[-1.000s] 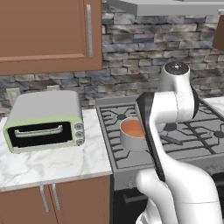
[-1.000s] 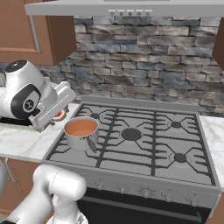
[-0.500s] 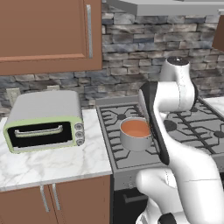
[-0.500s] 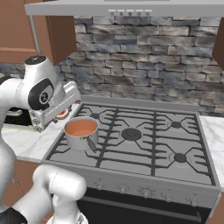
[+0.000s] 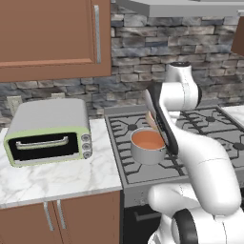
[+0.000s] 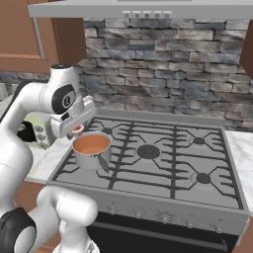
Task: Retrieve the steak from the fridge and place it on the saucepan with marinade on the stove.
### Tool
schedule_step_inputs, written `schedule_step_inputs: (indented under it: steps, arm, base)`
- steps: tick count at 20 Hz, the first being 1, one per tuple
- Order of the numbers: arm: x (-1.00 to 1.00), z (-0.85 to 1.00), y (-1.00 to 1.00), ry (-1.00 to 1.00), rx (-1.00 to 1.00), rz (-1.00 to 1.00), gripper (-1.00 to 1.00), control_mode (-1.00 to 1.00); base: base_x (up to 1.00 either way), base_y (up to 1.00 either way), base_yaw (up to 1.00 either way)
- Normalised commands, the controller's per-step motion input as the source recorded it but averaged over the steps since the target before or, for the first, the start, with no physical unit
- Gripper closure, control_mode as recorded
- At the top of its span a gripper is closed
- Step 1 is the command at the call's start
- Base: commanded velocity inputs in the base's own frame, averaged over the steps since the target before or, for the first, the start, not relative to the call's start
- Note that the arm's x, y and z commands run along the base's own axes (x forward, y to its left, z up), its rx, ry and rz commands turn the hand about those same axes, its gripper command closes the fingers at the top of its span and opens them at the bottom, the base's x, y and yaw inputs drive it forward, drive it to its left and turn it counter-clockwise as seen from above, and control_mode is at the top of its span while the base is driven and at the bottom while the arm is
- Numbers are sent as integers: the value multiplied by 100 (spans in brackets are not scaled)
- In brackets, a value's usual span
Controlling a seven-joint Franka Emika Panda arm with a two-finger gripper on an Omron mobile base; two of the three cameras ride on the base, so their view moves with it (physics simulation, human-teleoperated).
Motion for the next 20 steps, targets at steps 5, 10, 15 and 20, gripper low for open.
schedule_step_inputs:
  steps: [5,10,15,20]
  arm:
    - [34,-21,0,6,0,2,100,-100]
    - [30,-32,0,2,0,1,100,-100]
    - [26,-41,0,0,0,0,100,-100]
    - [27,-14,0,0,0,0,100,-100]
  base:
    - [0,0,0]
    - [0,0,0]
    - [0,0,0]
    - [0,0,0]
